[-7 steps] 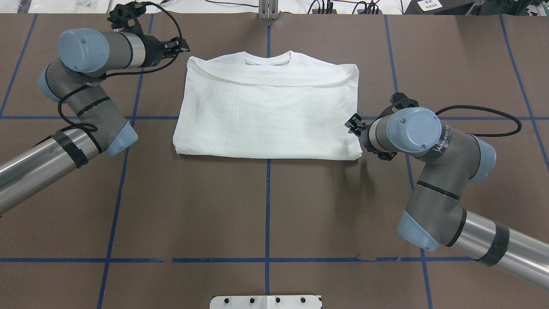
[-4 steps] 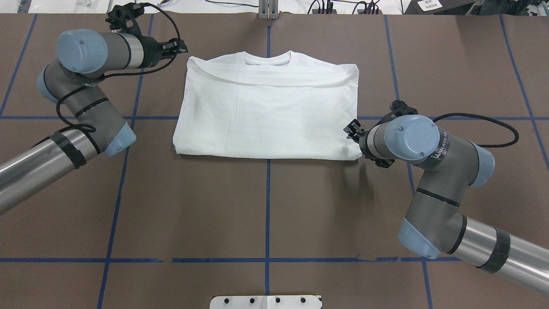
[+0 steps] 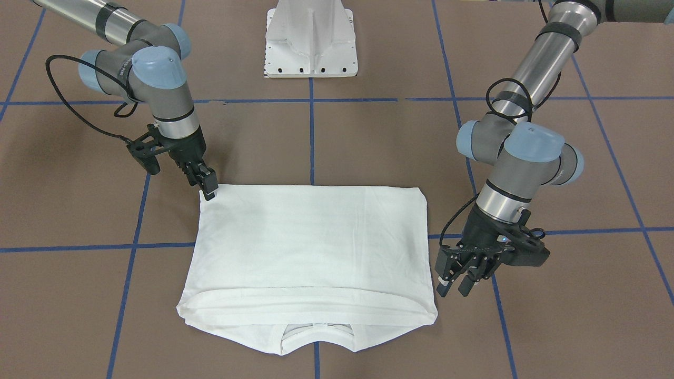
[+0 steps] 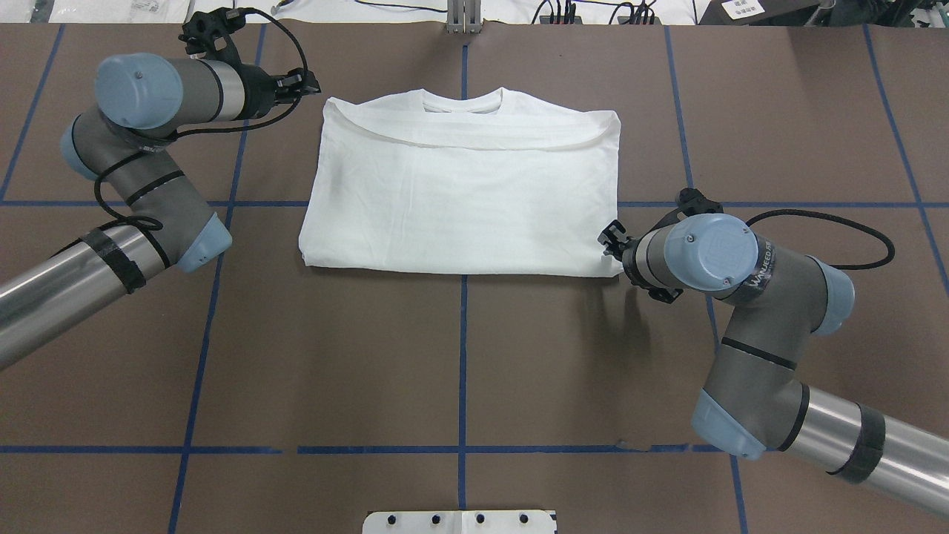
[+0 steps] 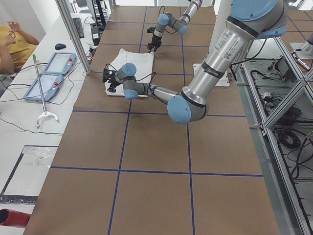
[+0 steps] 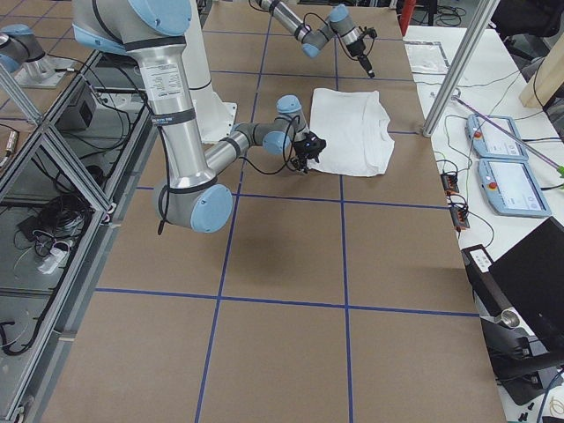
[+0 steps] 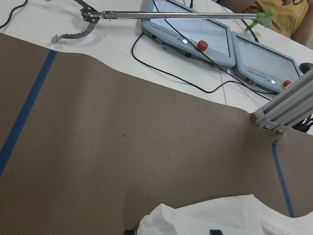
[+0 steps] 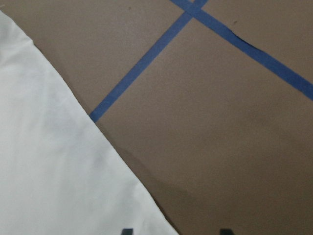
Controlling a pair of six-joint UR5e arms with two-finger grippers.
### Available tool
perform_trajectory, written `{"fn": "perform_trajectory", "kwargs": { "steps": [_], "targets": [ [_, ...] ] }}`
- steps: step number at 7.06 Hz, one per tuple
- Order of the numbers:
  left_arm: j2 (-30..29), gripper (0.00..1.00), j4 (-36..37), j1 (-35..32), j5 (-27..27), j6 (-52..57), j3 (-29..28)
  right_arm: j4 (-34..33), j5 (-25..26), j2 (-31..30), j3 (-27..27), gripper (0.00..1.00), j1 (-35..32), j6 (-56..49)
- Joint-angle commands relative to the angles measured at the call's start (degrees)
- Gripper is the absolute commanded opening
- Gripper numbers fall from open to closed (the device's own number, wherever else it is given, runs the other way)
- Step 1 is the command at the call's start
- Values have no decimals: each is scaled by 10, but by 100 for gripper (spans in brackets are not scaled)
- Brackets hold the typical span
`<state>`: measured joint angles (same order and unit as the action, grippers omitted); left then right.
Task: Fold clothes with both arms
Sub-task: 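Drag the shirt's side edge toward the robot with the right gripper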
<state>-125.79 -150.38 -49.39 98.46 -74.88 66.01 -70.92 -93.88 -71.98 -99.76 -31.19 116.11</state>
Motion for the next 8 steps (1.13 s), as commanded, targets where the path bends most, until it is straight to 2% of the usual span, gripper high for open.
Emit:
{"fn": "perform_trajectory", "kwargs": {
  "steps": [1,4,5,6,7,8],
  "targets": [
    [0,59,0,0,0,1,0,0,-2,1,-5,0,5,6],
    [0,59,2,0,1,0,0,-7,-7,-18,-59,0,18,9],
    [0,59,3,0,2,0,7,-7,-7,-72,-121,0,39,12],
    [1,59,6,0,15,-3,31,-7,-21,-118,-172,0,65,12],
    [7,59,7,-1,63,-10,61,-7,-41,-142,-204,0,102,24],
    [52,59,8,0,101,-34,128,-5,-96,-191,-249,0,126,32]
  ]
}}
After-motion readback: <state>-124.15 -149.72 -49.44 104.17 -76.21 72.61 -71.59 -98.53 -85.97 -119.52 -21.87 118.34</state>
